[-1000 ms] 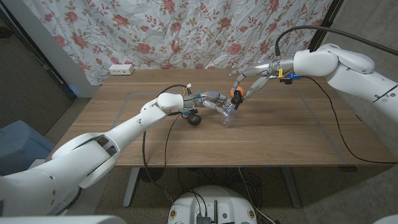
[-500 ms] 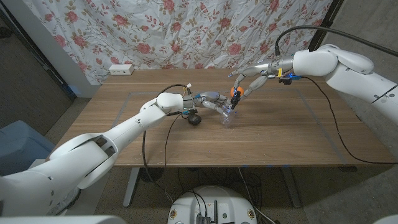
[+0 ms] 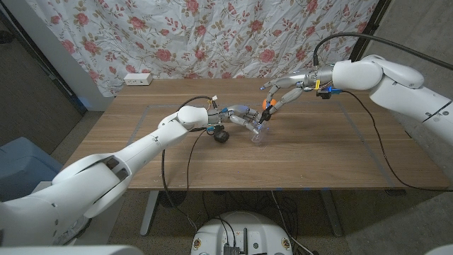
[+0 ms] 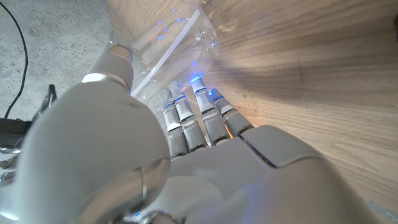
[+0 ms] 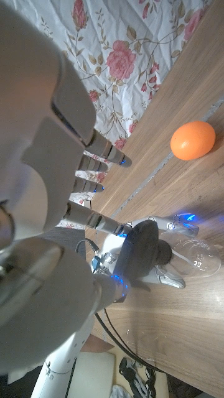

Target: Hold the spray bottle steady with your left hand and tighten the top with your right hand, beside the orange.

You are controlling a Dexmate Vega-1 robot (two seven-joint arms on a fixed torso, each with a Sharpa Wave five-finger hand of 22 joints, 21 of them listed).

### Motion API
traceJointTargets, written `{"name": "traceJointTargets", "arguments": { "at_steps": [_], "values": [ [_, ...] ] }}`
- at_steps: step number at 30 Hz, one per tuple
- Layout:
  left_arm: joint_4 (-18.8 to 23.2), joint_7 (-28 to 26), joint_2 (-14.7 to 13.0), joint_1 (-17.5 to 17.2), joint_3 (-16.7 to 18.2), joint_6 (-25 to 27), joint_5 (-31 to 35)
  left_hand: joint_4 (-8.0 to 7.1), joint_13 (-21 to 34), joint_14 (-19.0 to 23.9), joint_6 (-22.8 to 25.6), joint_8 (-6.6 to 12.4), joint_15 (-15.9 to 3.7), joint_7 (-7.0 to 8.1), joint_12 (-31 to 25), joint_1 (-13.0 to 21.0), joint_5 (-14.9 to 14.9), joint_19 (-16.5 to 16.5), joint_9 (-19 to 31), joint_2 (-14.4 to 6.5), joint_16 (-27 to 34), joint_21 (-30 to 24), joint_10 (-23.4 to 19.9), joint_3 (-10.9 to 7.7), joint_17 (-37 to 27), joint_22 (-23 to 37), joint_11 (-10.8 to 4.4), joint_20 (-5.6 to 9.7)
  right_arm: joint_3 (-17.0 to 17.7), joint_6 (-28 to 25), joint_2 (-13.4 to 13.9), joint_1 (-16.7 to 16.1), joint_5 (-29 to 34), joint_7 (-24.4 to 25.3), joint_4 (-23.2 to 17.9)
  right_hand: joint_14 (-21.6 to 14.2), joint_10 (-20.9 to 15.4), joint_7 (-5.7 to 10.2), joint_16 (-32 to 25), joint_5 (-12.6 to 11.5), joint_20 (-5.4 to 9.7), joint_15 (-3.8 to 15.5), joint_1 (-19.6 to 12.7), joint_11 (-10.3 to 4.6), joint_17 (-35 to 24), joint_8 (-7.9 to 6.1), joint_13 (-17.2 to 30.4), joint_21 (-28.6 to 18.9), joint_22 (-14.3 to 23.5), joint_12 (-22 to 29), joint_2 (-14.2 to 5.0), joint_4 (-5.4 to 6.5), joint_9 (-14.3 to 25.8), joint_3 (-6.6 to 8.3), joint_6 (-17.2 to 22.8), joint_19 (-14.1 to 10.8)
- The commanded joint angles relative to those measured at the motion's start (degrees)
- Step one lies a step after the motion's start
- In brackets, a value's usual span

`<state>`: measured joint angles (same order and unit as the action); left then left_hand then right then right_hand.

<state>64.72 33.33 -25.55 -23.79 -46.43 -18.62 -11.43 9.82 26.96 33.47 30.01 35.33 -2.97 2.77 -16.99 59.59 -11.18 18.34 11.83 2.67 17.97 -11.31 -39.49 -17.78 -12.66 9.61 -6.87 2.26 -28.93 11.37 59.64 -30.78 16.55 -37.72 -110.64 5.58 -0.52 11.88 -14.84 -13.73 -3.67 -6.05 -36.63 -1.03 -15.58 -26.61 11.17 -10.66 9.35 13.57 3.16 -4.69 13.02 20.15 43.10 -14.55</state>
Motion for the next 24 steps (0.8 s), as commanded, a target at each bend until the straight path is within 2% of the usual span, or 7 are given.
{"name": "traceJointTargets", "arguments": {
  "at_steps": [1, 6, 15, 24],
  "values": [
    [1.2, -0.1, -0.4, -0.3, 0.1, 0.6, 0.0, -0.24, 0.3, 0.5, 3.0, 8.46, -7.66, 0.11, -0.1, 0.0, -0.3, 0.1, 0.3, -6.7, -0.3, 0.3, -1.9, -0.20, -0.1, 0.2, -1.45, 4.08, 1.0, -5.0, 1.3, -2.6, 0.8, 1.9, -3.3, -0.6, -1.2, -0.30, -0.3, 0.5, 0.26, -0.18, 1.0, 0.33, -0.3, -0.49, 0.2, -0.5, 0.1, 0.4, -0.32, 0.70, -0.1, -0.13, 0.7, -0.9],
    [1.2, -0.2, -0.3, -0.3, 0.0, 0.7, 0.2, -0.22, 0.3, 0.6, 3.2, 8.57, -7.73, 0.07, -0.1, 0.0, -0.3, 0.1, 0.3, -6.6, -0.3, 0.3, -2.2, -0.16, -0.1, 0.2, -1.42, 4.10, 1.9, -6.9, 2.3, -4.4, 1.3, 3.6, -5.2, -1.1, -3.0, -1.08, -0.5, 1.1, 0.06, -0.05, 2.6, 0.45, -0.4, -0.59, 0.2, -0.4, 0.1, 0.8, -0.87, 1.28, -0.4, -0.63, 1.9, -1.4],
    [1.2, -0.3, -0.1, -0.2, -0.1, 0.8, 0.3, -0.26, 0.4, 0.6, 3.0, 8.61, -7.70, 0.16, 0.0, 0.0, -0.3, 0.2, 0.3, -6.7, -0.4, 0.3, -2.1, -0.18, -0.1, 0.2, -1.61, 4.07, 3.7, -11.1, 4.0, -8.3, 4.4, 8.1, -9.4, -3.8, -6.3, -2.07, -1.6, 2.0, 0.10, 1.05, 5.4, 0.29, -0.5, -0.77, 0.2, -0.8, 0.1, 1.1, -1.65, 1.87, -1.7, -1.50, 5.9, -4.1],
    [0.6, -0.3, 0.3, 0.3, -0.2, 0.6, 0.5, -0.24, 0.4, 0.6, 3.0, 8.68, -7.71, 0.10, 0.0, 0.0, -0.3, 0.2, 0.3, -6.7, -0.4, 0.3, -2.2, -0.14, -0.1, 0.2, -1.39, 4.08, 4.5, -13.9, 4.4, -11.1, 8.3, 12.1, -11.9, -6.2, -9.2, -2.59, -2.4, 2.1, 0.79, 2.31, 6.6, -0.14, -0.4, -1.06, 0.1, -0.9, 0.1, 1.4, -1.92, 1.72, -2.2, -2.00, 9.3, -6.1]
  ]
}}
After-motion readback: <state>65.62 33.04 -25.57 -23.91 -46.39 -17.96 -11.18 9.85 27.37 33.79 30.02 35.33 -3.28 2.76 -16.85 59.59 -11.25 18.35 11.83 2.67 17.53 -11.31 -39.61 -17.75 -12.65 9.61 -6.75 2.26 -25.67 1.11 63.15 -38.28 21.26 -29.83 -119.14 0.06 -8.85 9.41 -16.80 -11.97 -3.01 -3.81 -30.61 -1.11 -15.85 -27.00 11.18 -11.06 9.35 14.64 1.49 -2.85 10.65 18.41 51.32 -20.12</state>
